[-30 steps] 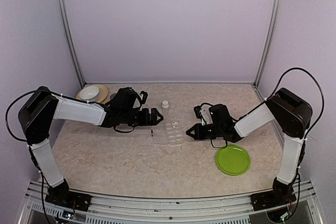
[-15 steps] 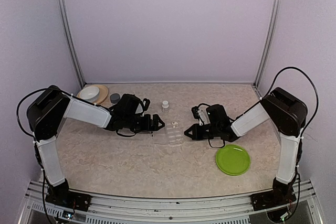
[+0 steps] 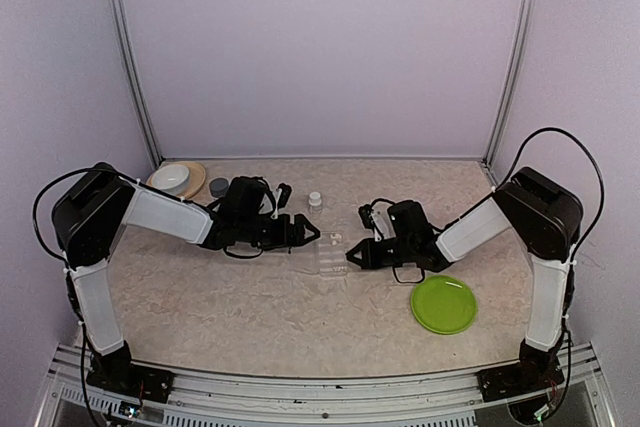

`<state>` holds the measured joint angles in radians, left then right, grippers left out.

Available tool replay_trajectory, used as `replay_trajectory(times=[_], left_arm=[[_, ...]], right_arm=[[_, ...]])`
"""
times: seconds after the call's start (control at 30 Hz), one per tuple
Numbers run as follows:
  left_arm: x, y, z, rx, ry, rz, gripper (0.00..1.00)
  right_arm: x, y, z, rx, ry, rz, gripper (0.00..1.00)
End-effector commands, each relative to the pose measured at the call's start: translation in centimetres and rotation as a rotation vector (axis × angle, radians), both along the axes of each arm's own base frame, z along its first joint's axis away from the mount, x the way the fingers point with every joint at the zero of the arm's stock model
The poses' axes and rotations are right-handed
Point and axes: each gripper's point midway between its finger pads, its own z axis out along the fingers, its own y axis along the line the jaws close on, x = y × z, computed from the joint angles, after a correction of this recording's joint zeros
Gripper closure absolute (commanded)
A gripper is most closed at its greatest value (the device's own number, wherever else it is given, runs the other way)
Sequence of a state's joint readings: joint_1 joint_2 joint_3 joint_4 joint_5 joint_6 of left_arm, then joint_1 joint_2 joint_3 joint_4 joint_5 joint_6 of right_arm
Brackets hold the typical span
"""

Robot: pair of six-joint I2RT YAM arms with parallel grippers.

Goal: Sort the pills into containers
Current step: Close the lid of the pill container.

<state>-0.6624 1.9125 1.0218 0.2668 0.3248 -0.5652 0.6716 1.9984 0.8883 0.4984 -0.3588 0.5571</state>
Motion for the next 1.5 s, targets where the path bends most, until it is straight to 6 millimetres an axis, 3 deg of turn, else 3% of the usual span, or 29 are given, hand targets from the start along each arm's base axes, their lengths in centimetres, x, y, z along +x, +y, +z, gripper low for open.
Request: replay_trajectory(times=[0.0,0.37,0.67,1.47], left_arm=[[-0.4,-1.1,1.1,-0.046,-0.019,-0.034,0.08],[-1.2,-3.1,1.5,-0.055,-0.016,-0.074,0.09],[-1.0,-3.1,1.4,-0.047,0.01,-0.041,0.09],[-2.6,-5.5,2.6,-0.118,0.013,-0.094,0.09]], right_arm=[[-0.3,1.0,-0.5,-0.013,-0.007,0.032,1.0],[-0.6,1.7,-0.7,-0.025,-0.009,0.052,1.0],[-0.8,2.0,-0.7,-0.027,-0.012,0.06,1.0],[-0.9,2.4,-0.9,-0.029,-0.014,0.072,1.0]])
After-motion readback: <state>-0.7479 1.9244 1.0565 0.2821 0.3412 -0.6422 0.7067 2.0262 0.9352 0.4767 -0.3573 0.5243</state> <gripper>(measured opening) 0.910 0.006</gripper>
